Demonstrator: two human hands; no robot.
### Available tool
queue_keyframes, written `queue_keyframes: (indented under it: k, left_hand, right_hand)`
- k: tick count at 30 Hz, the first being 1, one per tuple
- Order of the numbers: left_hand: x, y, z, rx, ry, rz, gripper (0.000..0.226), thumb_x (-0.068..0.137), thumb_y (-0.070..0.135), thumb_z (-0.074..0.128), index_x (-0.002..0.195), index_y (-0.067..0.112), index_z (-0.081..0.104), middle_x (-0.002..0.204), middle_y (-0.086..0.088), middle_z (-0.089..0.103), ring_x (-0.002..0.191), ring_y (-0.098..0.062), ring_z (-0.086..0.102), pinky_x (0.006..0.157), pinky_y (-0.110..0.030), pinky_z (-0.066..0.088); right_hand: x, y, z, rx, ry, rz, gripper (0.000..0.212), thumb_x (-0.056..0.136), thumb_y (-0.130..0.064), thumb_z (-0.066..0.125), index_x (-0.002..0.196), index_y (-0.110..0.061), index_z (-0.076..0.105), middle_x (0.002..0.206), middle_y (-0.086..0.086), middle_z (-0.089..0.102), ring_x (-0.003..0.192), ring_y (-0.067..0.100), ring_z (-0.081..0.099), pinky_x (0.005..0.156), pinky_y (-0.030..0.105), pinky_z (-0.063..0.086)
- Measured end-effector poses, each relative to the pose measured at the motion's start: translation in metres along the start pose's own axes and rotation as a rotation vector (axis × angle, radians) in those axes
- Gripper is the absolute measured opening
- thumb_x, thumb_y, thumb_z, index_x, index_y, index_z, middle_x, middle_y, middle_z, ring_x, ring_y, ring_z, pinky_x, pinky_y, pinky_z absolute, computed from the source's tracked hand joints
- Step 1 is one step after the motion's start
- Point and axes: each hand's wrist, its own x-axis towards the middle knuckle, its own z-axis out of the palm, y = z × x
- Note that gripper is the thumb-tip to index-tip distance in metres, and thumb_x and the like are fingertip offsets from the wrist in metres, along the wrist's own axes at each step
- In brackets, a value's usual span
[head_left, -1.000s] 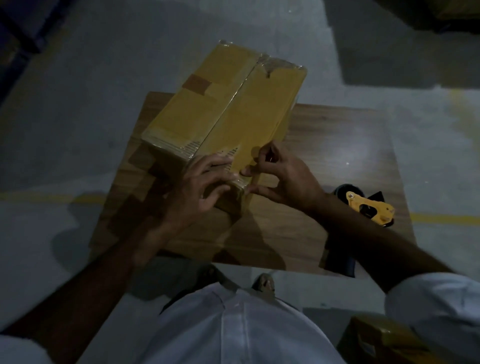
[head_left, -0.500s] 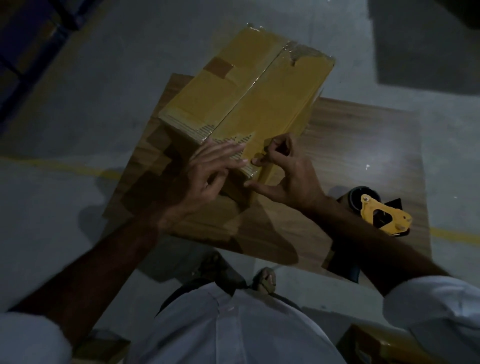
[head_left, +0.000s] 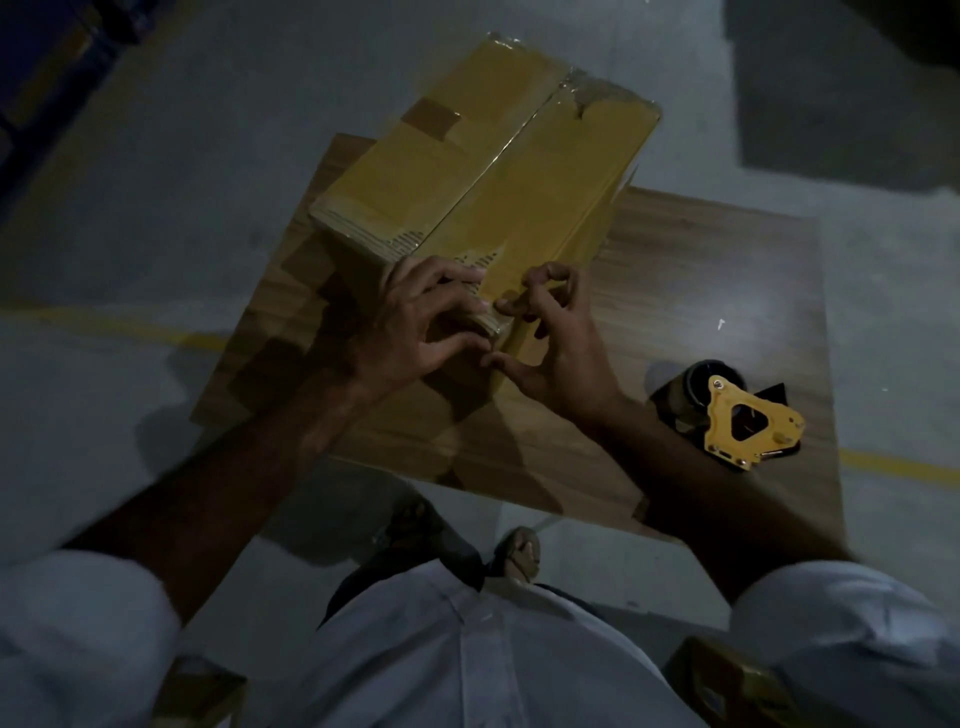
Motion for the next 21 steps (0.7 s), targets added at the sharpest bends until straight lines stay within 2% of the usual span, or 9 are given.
queue_keyframes:
  k: [2, 5, 7, 9, 11, 14, 16, 19, 21]
  left_hand:
    - [0.007, -0.006, -0.011, 0.023, -0.076, 0.052, 0.037, 0.075, 0.024, 0.092, 0.107, 0.011, 0.077, 0.127, -0.007, 0.066, 0.113, -0.030, 0.060, 0.095, -0.049, 0.045]
    - [0.020, -0.011, -0.016, 0.033, -0.156, 0.062, 0.041, 0.069, 0.019, 0.094, 0.105, 0.015, 0.073, 0.121, -0.008, 0.065, 0.107, -0.032, 0.057, 0.089, -0.047, 0.046]
    - [0.024, -0.012, -0.015, 0.035, -0.158, 0.046, 0.047, 0.064, 0.020, 0.096, 0.104, 0.015, 0.072, 0.118, -0.010, 0.063, 0.105, -0.032, 0.055, 0.087, -0.045, 0.047]
    - [0.021, -0.009, -0.012, 0.053, -0.146, 0.021, 0.054, 0.061, 0.019, 0.097, 0.108, 0.012, 0.071, 0.118, -0.014, 0.061, 0.107, -0.035, 0.055, 0.092, -0.044, 0.043]
    - [0.016, -0.006, -0.012, 0.086, -0.153, 0.010, 0.060, 0.060, 0.018, 0.098, 0.114, 0.010, 0.071, 0.123, -0.016, 0.059, 0.112, -0.036, 0.055, 0.098, -0.046, 0.041]
    - [0.013, -0.009, -0.018, 0.006, -0.139, 0.001, 0.058, 0.066, 0.020, 0.098, 0.116, 0.007, 0.072, 0.127, -0.018, 0.056, 0.120, -0.033, 0.056, 0.103, -0.054, 0.048]
    - [0.012, -0.012, -0.019, -0.073, -0.112, -0.006, 0.048, 0.072, 0.020, 0.094, 0.114, 0.008, 0.073, 0.126, -0.017, 0.055, 0.121, -0.030, 0.056, 0.101, -0.051, 0.051]
    - [0.010, -0.011, -0.013, -0.062, -0.079, -0.024, 0.043, 0.074, 0.015, 0.093, 0.112, 0.007, 0.075, 0.127, -0.018, 0.056, 0.121, -0.032, 0.057, 0.098, -0.050, 0.054]
    - [0.008, -0.008, -0.011, -0.055, -0.081, -0.043, 0.045, 0.073, 0.012, 0.093, 0.114, 0.007, 0.074, 0.130, -0.019, 0.055, 0.123, -0.033, 0.056, 0.099, -0.050, 0.055]
  right_hand:
    - [0.007, -0.002, -0.010, 0.002, -0.023, -0.027, 0.061, 0.076, -0.046, 0.092, 0.119, -0.011, 0.067, 0.128, 0.011, 0.045, 0.104, 0.009, 0.051, 0.080, 0.011, 0.044]
    - [0.008, -0.003, -0.010, -0.032, 0.023, -0.018, 0.048, 0.082, -0.051, 0.085, 0.111, -0.015, 0.072, 0.123, 0.008, 0.048, 0.101, 0.012, 0.054, 0.072, 0.023, 0.050]
    - [0.003, -0.005, 0.000, -0.089, 0.072, 0.003, 0.045, 0.085, -0.048, 0.084, 0.110, -0.012, 0.070, 0.127, 0.011, 0.048, 0.103, 0.010, 0.051, 0.071, 0.023, 0.050]
    - [-0.003, -0.009, 0.008, -0.115, 0.099, 0.023, 0.044, 0.085, -0.041, 0.084, 0.110, -0.009, 0.067, 0.132, 0.015, 0.046, 0.106, 0.005, 0.047, 0.073, 0.022, 0.051]
    - [-0.008, -0.012, 0.012, -0.129, 0.090, 0.053, 0.047, 0.084, -0.039, 0.085, 0.114, -0.009, 0.064, 0.138, 0.015, 0.043, 0.110, 0.009, 0.049, 0.075, 0.030, 0.058]
    - [-0.005, -0.020, 0.011, -0.086, 0.081, 0.104, 0.053, 0.083, -0.049, 0.084, 0.118, -0.017, 0.061, 0.140, 0.006, 0.037, 0.115, 0.021, 0.055, 0.078, 0.038, 0.061]
    - [0.000, -0.024, 0.011, -0.077, 0.121, 0.119, 0.050, 0.084, -0.057, 0.080, 0.116, -0.023, 0.063, 0.136, 0.003, 0.037, 0.112, 0.014, 0.052, 0.078, 0.034, 0.059]
    - [0.001, -0.027, 0.017, -0.084, 0.155, 0.112, 0.039, 0.088, -0.043, 0.080, 0.112, -0.018, 0.063, 0.138, 0.009, 0.038, 0.107, 0.004, 0.044, 0.078, 0.036, 0.059]
    - [-0.002, -0.028, 0.020, -0.069, 0.147, 0.144, 0.035, 0.088, -0.030, 0.082, 0.112, -0.014, 0.064, 0.142, 0.011, 0.037, 0.107, 0.008, 0.047, 0.078, 0.040, 0.060]
